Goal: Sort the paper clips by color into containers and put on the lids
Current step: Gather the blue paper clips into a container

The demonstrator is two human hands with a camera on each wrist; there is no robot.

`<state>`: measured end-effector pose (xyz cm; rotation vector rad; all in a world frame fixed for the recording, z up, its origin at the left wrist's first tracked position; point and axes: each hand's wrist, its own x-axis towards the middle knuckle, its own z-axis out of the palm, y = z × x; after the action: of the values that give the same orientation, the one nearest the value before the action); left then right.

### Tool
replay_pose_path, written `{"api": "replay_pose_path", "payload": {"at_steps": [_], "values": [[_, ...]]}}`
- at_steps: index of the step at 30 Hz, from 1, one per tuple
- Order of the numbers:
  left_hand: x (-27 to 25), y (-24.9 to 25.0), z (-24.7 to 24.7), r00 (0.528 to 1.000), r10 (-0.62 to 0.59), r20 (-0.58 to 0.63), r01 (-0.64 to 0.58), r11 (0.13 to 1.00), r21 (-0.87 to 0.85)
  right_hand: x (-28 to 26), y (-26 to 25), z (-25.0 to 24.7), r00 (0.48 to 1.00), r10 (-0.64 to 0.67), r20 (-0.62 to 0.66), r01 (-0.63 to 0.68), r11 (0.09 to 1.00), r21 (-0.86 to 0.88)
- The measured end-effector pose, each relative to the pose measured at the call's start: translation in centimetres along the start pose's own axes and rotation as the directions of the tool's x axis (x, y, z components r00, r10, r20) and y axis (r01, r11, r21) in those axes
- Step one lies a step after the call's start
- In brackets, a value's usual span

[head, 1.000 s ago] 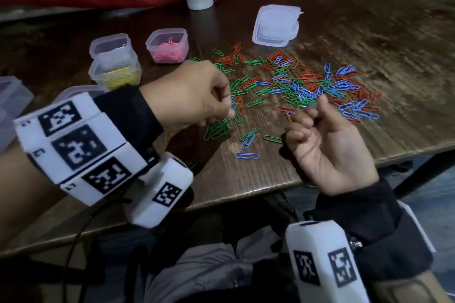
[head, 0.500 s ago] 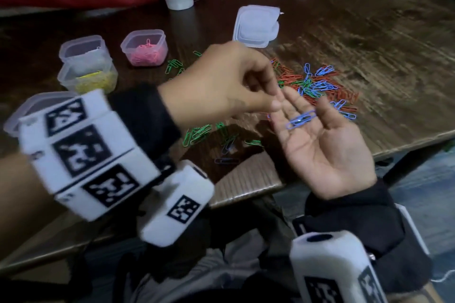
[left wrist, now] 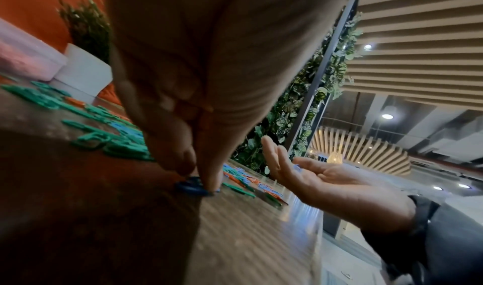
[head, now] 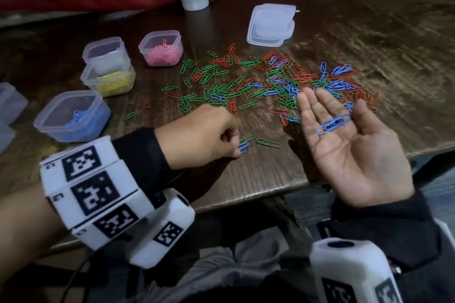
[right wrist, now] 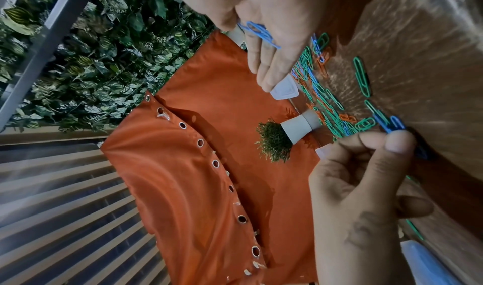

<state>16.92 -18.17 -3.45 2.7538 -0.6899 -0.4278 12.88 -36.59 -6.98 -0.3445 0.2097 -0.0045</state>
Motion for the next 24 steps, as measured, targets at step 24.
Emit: {"api": "replay_pose_path", "payload": {"at_steps": [24], "values": [[-0.8,0.3,0.2,0.998,0.048,0.041,-0.058,0.958,0.281,0.1,1.0,-0.1,0.999,-0.003,-0.052,0.002,1.000,-0.022]]}}
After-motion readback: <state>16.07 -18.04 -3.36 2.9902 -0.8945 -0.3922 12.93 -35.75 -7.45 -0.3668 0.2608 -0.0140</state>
